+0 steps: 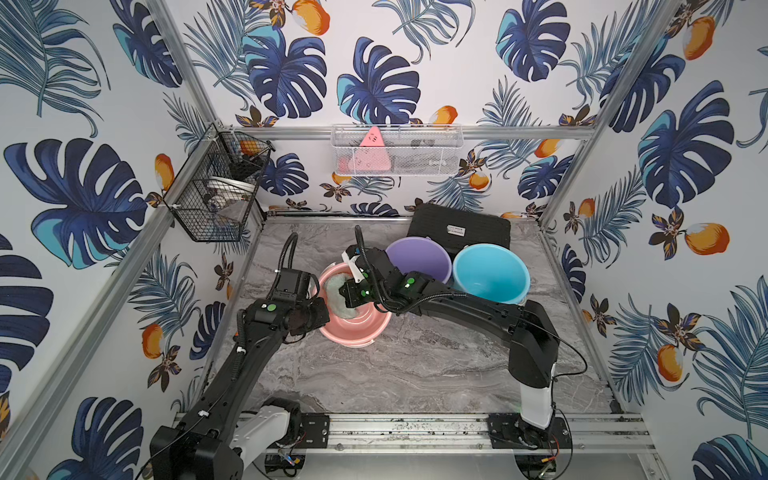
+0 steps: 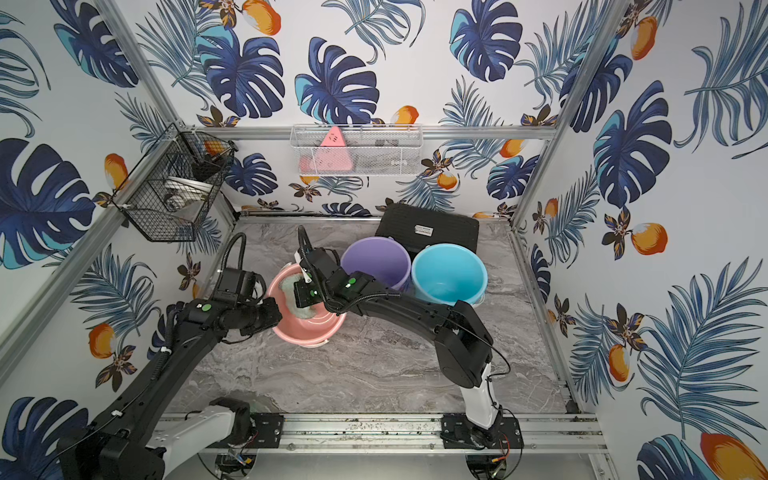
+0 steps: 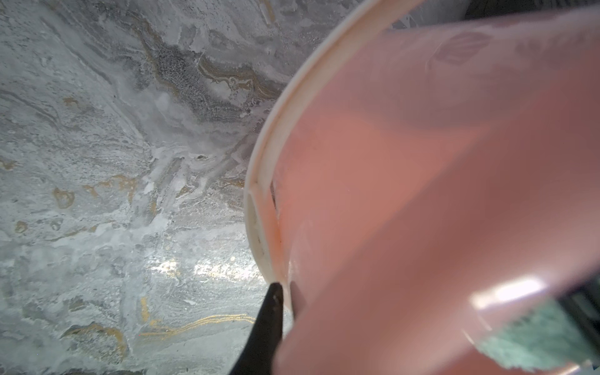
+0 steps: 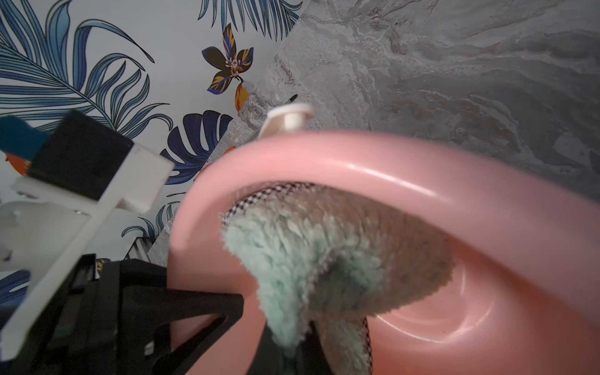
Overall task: Wipe the inside of the bucket with a cloth
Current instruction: Wipe the dirt from the inside of the bucket.
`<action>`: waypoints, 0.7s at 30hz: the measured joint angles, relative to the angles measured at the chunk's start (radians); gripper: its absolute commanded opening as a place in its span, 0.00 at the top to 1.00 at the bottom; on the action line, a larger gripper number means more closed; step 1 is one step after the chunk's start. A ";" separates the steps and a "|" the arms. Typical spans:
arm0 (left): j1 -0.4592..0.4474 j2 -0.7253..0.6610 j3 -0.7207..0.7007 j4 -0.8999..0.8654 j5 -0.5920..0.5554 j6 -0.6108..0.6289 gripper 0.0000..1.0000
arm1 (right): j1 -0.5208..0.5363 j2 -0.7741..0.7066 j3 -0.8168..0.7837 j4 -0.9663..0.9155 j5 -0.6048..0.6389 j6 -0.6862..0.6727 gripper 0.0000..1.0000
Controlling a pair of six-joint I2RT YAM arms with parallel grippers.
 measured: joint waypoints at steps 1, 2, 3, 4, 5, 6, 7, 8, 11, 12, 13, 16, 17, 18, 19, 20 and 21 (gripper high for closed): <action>0.000 0.003 0.001 0.000 0.000 0.000 1.00 | 0.002 0.008 0.008 -0.001 -0.001 0.001 1.00; 0.001 0.006 0.003 0.000 0.002 0.000 1.00 | 0.003 0.014 0.014 -0.004 -0.001 0.001 1.00; 0.001 0.010 0.009 -0.002 0.004 -0.001 1.00 | 0.004 0.020 0.021 -0.008 0.000 0.002 1.00; 0.001 0.011 0.015 -0.002 0.007 0.000 1.00 | 0.003 0.025 0.027 -0.010 0.002 0.002 1.00; 0.001 0.012 0.021 -0.002 0.007 -0.001 1.00 | 0.004 0.028 0.029 -0.010 0.008 0.002 1.00; 0.001 0.013 0.026 -0.001 0.007 -0.002 1.00 | 0.003 0.031 0.030 -0.010 0.013 0.006 1.00; 0.001 0.015 0.029 -0.001 0.008 -0.003 1.00 | 0.003 0.034 0.029 -0.007 0.018 0.006 1.00; 0.001 0.018 0.033 -0.002 0.013 -0.003 1.00 | 0.003 0.036 0.026 0.002 0.021 0.006 1.00; 0.001 0.019 0.034 -0.001 0.023 -0.003 1.00 | 0.003 0.050 0.018 0.041 0.021 0.009 1.00; 0.001 0.014 0.033 -0.001 0.025 -0.003 1.00 | 0.003 0.059 0.018 0.061 0.012 0.017 1.00; 0.001 0.008 0.030 0.000 0.025 -0.004 1.00 | 0.003 0.070 0.018 0.088 0.003 0.023 1.00; 0.001 -0.003 0.021 -0.006 0.019 -0.011 1.00 | 0.005 0.105 0.024 0.125 -0.030 0.026 1.00; 0.001 -0.003 0.019 -0.010 0.017 -0.011 1.00 | 0.006 0.114 0.029 0.134 -0.042 0.026 1.00; 0.002 -0.002 0.019 -0.011 0.015 -0.012 1.00 | 0.009 0.122 0.033 0.145 -0.054 0.026 1.00; 0.002 -0.002 0.017 -0.010 0.014 -0.015 1.00 | 0.012 0.127 0.034 0.154 -0.064 0.026 1.00; 0.002 -0.002 0.014 -0.009 0.014 -0.015 1.00 | 0.014 0.129 0.034 0.156 -0.073 0.023 1.00; 0.004 -0.002 0.012 -0.008 0.014 -0.020 1.00 | 0.018 0.132 0.035 0.158 -0.083 0.021 1.00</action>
